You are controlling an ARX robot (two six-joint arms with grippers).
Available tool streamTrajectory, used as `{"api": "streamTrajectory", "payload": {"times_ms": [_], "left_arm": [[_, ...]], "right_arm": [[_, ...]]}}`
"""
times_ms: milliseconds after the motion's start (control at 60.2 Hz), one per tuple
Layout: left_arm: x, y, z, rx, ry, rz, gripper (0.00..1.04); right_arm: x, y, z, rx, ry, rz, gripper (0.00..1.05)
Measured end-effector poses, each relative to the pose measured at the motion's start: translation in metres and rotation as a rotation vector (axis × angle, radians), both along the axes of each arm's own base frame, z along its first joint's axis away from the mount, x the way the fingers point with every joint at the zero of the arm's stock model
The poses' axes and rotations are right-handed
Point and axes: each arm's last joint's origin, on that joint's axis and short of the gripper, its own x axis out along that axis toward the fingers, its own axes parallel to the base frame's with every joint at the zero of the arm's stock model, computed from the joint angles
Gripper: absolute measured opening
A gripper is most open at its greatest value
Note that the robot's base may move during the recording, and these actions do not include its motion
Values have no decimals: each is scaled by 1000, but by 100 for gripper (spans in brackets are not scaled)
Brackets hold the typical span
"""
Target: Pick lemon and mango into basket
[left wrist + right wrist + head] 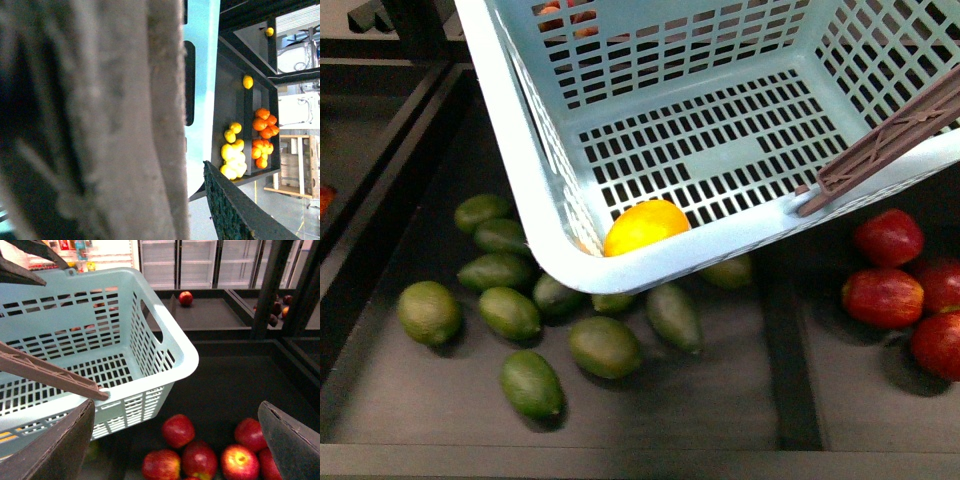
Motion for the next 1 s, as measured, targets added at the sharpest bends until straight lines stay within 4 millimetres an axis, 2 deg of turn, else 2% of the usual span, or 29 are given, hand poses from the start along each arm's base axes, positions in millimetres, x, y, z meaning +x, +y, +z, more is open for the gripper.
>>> {"api": "streamTrajectory", "payload": {"times_ms": [997], "left_arm": [[0,0,0,0,0,-2,28]], "right_arm": [[0,0,-1,0,3,2,96]]}}
